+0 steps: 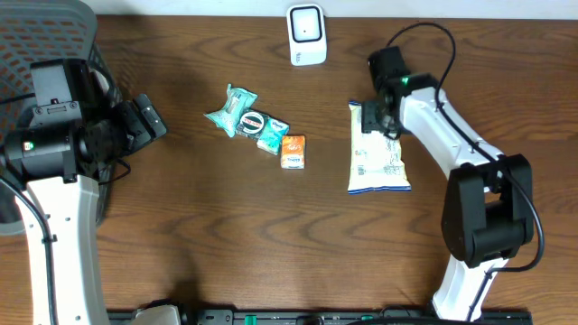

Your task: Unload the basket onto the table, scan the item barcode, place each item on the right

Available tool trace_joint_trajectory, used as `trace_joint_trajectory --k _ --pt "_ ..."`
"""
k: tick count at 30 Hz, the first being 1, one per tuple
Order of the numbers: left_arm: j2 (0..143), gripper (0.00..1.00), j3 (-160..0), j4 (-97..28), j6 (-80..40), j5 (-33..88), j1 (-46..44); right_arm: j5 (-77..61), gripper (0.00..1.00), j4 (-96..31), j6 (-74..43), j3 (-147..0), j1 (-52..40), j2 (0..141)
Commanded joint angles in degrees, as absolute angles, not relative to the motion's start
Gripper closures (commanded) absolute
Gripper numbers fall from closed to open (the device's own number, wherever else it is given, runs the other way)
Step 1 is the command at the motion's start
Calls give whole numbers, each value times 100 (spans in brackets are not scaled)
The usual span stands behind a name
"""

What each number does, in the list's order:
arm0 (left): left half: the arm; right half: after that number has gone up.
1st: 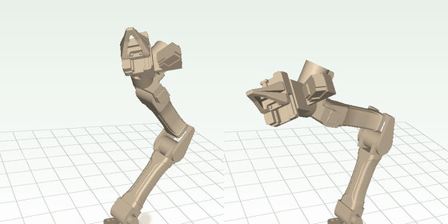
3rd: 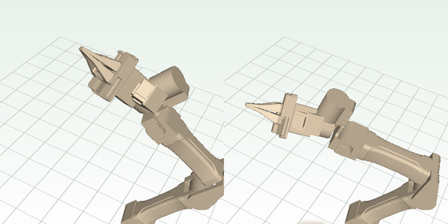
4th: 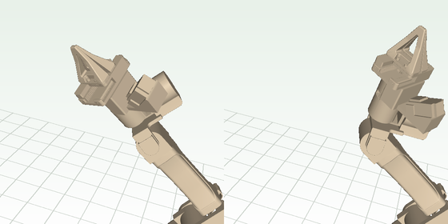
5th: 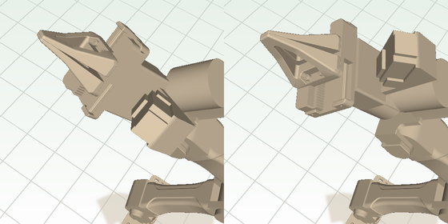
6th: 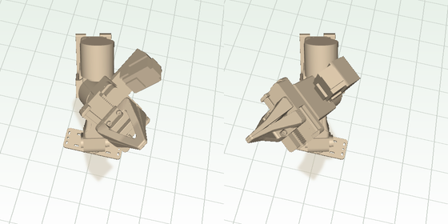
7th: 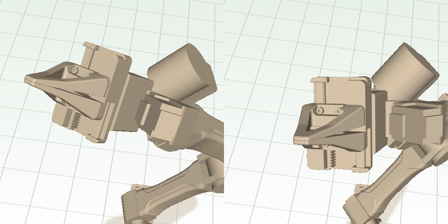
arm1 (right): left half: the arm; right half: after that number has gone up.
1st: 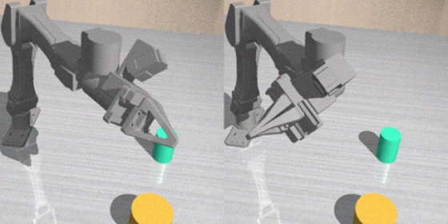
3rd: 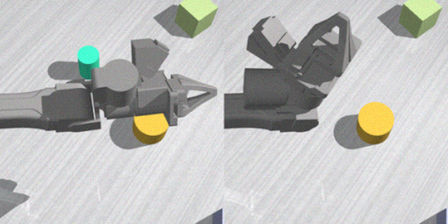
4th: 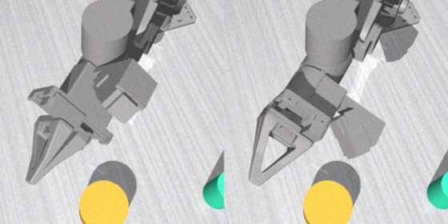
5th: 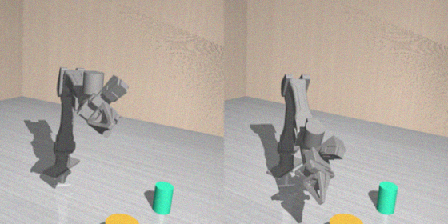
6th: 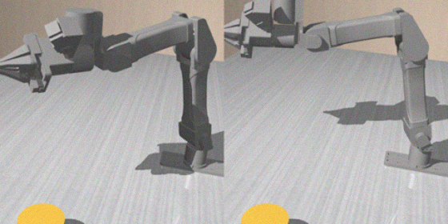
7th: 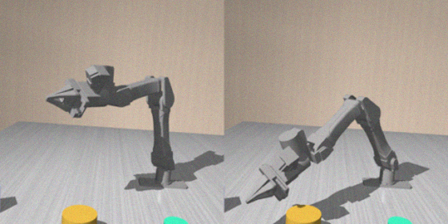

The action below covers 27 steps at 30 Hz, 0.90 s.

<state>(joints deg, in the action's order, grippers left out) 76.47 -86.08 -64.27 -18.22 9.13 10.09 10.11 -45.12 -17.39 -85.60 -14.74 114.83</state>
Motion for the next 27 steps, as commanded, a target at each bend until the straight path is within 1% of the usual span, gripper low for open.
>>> trace_joint_trajectory --k 1,6,8,11,14,18,19,21,23,25,27 --pt "7662 2 -8733 -6447 -1828 943 1033 1096 34 -3994 -1704 -8187 -1448 11585" --pt "7662 2 -8733 -6447 -1828 943 1033 541 37 -3614 -1708 -8154 -1461 11625" --pt "7662 2 -8733 -6447 -1831 943 1033 69 36 -3465 -1710 -8200 -1511 11625" --pt "7662 2 -8733 -6447 -1828 943 1033 -235 36 -3389 -1712 -8307 -1581 11625" --pt "7662 3 -8733 -6447 -1828 943 1033 -290 35 -3540 -1710 -8611 -1643 11625" --pt "7662 2 -8733 -6447 -1828 943 1033 84 34 -4270 -1710 -9297 -1605 11614" --pt "7662 2 -8733 -6447 -1831 943 1033 204 36 -4525 -1710 -9489 -1579 11614" --pt "7662 2 -8733 -6447 -1831 943 1033 357 46 -5017 -1708 -9773 -1531 11614" --pt "7662 2 -8733 -6447 -1831 943 1033 370 60 -5476 -1708 -9894 -1494 11614" --pt "7662 2 -8733 -6445 -1828 943 1033 373 71 -5870 -1706 -9867 -1481 11616" --pt "7662 2 -8733 -6447 -1831 943 1033 370 78 -6173 -1708 -9712 -1483 11627"
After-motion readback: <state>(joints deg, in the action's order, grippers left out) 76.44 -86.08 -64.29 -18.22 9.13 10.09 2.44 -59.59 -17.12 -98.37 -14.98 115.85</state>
